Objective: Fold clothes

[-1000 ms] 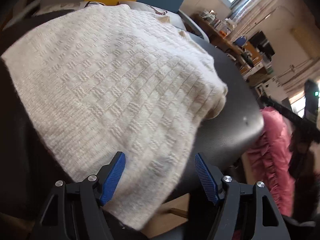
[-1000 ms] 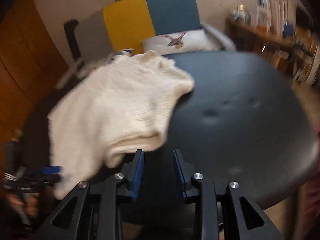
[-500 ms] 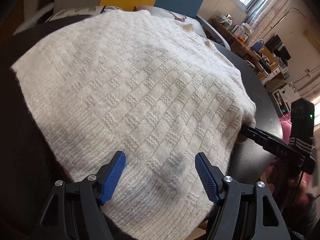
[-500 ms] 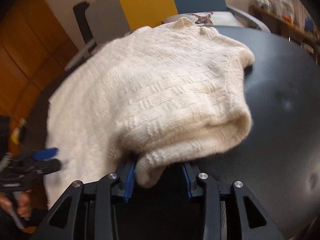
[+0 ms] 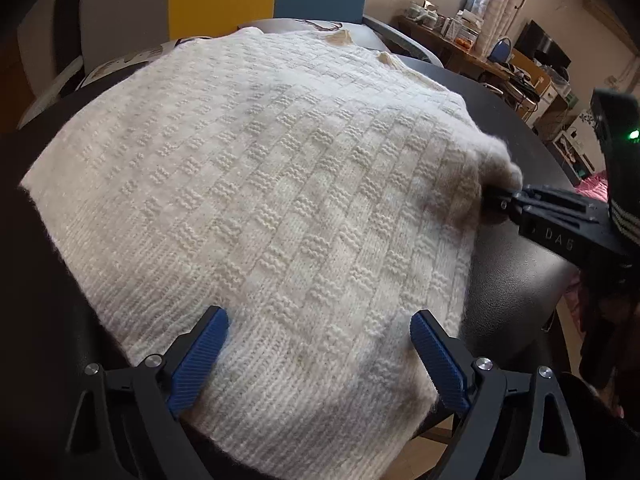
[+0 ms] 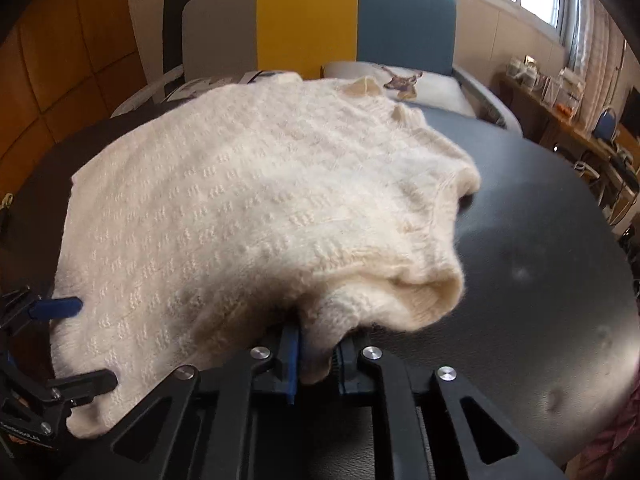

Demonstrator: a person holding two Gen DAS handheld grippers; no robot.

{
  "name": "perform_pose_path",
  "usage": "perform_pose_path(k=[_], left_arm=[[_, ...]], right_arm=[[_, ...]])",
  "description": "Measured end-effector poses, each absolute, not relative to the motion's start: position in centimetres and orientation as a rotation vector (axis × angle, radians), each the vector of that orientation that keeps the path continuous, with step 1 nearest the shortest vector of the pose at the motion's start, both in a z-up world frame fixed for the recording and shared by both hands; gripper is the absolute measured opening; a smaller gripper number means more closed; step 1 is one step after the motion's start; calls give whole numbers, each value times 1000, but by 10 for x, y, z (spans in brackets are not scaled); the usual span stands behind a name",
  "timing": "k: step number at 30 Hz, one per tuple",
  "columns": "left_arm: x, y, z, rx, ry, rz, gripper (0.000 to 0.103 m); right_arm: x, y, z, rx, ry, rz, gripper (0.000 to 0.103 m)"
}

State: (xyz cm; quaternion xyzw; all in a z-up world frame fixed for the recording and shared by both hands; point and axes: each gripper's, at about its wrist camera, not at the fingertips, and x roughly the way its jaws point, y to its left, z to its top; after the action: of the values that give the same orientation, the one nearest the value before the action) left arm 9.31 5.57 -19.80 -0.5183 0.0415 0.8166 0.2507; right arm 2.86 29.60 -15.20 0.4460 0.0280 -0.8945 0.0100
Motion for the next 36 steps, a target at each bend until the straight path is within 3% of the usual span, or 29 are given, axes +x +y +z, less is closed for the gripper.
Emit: perform_pose_path(k=[6, 7, 9, 14, 18, 21, 25, 33, 35, 36], left_arm=[[117, 70, -191, -1425, 26, 2043, 92], [119, 70, -186, -1424, -30, 1996, 84], [119, 65, -178, -1418, -152, 1905, 75], [85, 23, -138, -1303, -181, 2136, 75], [18, -38, -120, -1272, -167, 2461, 86], [-31, -89, -121, -1275, -83, 2684, 86], [-89, -135, -144, -1380, 3, 2720, 87], [-122, -127, -194, -1477, 246, 2565, 87], [-124, -126, -204, -1494, 247, 2551, 77], [-123, -127, -206, -1493, 177, 2517, 54]], right_arm=[[55, 336, -116, 1426, 495, -2954, 11], [57, 349, -121, 1486, 533, -2968, 11], [60, 373, -129, 1589, 474, -2974, 11], [72, 389, -119, 1528, 227, -3067, 19], [76, 373, -91, 1326, 183, -3119, 23], [70, 356, -76, 1223, 61, -2999, 24], [54, 306, -85, 1242, 88, -2824, 25], [14, 243, -130, 1376, 13, -2602, 25], [7, 240, -140, 1423, 24, -2579, 25], [4, 240, -145, 1451, 34, -2571, 25]])
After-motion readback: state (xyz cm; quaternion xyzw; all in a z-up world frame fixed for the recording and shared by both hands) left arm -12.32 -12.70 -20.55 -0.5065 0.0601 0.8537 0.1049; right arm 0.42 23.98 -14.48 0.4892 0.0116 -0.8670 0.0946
